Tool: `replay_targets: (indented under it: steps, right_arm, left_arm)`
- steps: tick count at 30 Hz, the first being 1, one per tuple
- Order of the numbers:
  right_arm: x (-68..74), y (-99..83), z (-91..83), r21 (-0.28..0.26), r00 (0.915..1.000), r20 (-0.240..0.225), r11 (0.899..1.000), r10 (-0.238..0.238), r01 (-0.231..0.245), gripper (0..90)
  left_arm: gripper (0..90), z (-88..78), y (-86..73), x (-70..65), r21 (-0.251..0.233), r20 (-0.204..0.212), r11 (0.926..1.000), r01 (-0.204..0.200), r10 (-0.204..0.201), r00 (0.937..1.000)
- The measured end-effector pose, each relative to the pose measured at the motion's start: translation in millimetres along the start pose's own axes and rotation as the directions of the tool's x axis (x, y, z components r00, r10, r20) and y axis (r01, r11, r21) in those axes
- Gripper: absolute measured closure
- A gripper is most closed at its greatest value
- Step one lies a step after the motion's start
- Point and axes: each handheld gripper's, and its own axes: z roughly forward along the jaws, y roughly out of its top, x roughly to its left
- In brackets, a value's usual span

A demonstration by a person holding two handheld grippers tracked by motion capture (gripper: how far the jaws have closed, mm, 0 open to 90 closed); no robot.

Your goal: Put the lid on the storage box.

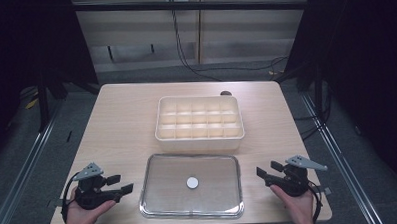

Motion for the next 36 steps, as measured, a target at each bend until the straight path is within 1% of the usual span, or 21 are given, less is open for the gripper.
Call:
replay_targets:
  steps: [2,3,8,12,16,17,18,19,20,21,22,24,25,27,28,29,30,32,34,35,36]
  right_arm:
    - [0.2,0.5,0.1,0.005,0.9999,0.001,1.0,-0.011,0.011,32.2]
    - [-0.2,0.8,0.0,0.003,0.9999,-0.013,1.0,-0.009,0.009,32.1]
    - [0.9,2.2,-1.3,-0.016,0.9994,-0.036,1.0,0.0,0.0,32.0]
    - [4.2,3.6,0.5,-0.002,0.9988,-0.048,1.0,-0.013,0.013,32.7]
    - [9.5,10.1,3.1,0.028,0.996,-0.089,1.0,-0.009,0.011,32.3]
    - [10.7,11.9,3.0,0.031,0.9955,-0.094,0.999,-0.012,0.015,32.1]
    - [10.7,11.9,3.0,0.031,0.9955,-0.094,0.999,-0.012,0.015,32.1]
    - [11.9,13.8,2.7,0.041,0.9943,-0.106,0.999,-0.013,0.017,32.1]
    - [13.1,15.5,3.0,0.054,0.9938,-0.108,0.998,-0.025,0.031,31.9]
    - [14.9,17.0,3.7,0.067,0.9939,-0.099,0.996,-0.048,0.055,30.9]
    - [16.3,18.1,4.9,0.071,0.9929,-0.101,0.995,-0.062,0.069,30.9]
    - [18.3,22.0,13.3,0.093,0.9905,-0.128,0.994,-0.05,0.062,29.9]
    - [18.3,22.0,13.3,0.093,0.9905,-0.128,0.994,-0.05,0.062,29.9]
    - [19.9,25.5,17.5,0.102,0.9892,-0.142,0.993,-0.038,0.052,29.9]
    - [21.4,27.5,19.4,0.107,0.9894,-0.144,0.993,-0.023,0.039,30.0]
    - [22.7,30.0,21.9,0.116,0.9883,-0.152,0.993,-0.015,0.033,30.0]
    - [24.3,32.8,26.2,0.125,0.9889,-0.148,0.991,-0.017,0.036,30.1]
    - [24.3,33.7,28.5,0.131,0.9875,-0.156,0.99,-0.022,0.042,30.2]
    - [25.3,35.1,33.7,0.171,0.9841,-0.178,0.985,-0.006,0.037,30.2]
    - [26.2,35.4,36.3,0.187,0.9816,-0.191,0.981,-0.006,0.042,30.3]
    - [28.8,35.8,40.1,0.216,0.9803,-0.197,0.975,-0.008,0.052,33.1]
  left_arm:
    - [33.5,0.0,-0.1,0.2,0.0,-0.004,1.0,-0.001,0.001,1.0]
    - [33.4,0.0,-0.5,0.2,-0.001,-0.005,1.0,0.001,-0.001,1.0]
    - [32.8,-1.1,-1.6,-0.9,-0.003,-0.006,1.0,0.005,-0.005,1.0]
    - [32.5,-1.4,-0.5,-1.3,-0.002,-0.004,0.9999,-0.011,0.011,0.9999]
    - [32.5,0.1,0.0,-2.3,0.005,0.006,0.9999,-0.011,0.011,0.9999]
    - [32.5,0.5,0.3,-3.0,0.003,0.001,0.9999,-0.013,0.013,0.9999]
    - [32.5,0.3,1.0,-4.6,0.015,-0.02,0.9994,-0.032,0.033,0.9993]
    - [32.0,0.7,1.6,-6.8,0.017,-0.021,0.9991,-0.039,0.04,0.999]
    - [31.4,1.3,2.3,-7.7,0.016,0.001,0.9992,-0.038,0.038,0.9993]
    - [31.4,2.1,3.5,-8.6,0.019,0.005,0.999,-0.04,0.04,0.9992]
    - [31.4,4.0,5.7,-9.5,0.02,-0.004,0.9988,-0.045,0.046,0.999]
    - [31.4,8.5,12.9,-7.4,0.03,0.003,0.9985,-0.046,0.046,0.9989]
    - [31.4,10.8,15.2,-6.8,0.029,0.008,0.9989,-0.036,0.036,0.9993]
    - [31.4,14.3,19.2,-6.0,0.033,-0.005,0.9984,-0.045,0.045,0.999]
    - [31.5,16.4,19.8,-6.0,0.026,-0.002,0.9993,-0.026,0.026,0.9996]
    - [31.5,17.1,20.0,-5.7,0.029,0.003,0.9994,-0.021,0.021,0.9998]
    - [31.4,17.4,19.9,-4.8,0.054,0.014,0.9978,-0.039,0.038,0.9992]
    - [31.5,17.6,19.5,-5.0,0.059,0.021,0.9974,-0.041,0.039,0.999]
    - [31.5,18.2,19.4,-4.7,0.074,0.021,0.9964,-0.043,0.042,0.9989]
    - [31.5,19.3,20.0,-4.6,0.092,0.041,0.9944,-0.052,0.048,0.998]
    - [31.6,22.3,21.1,-5.5,0.104,0.042,0.9932,-0.052,0.048,0.998]
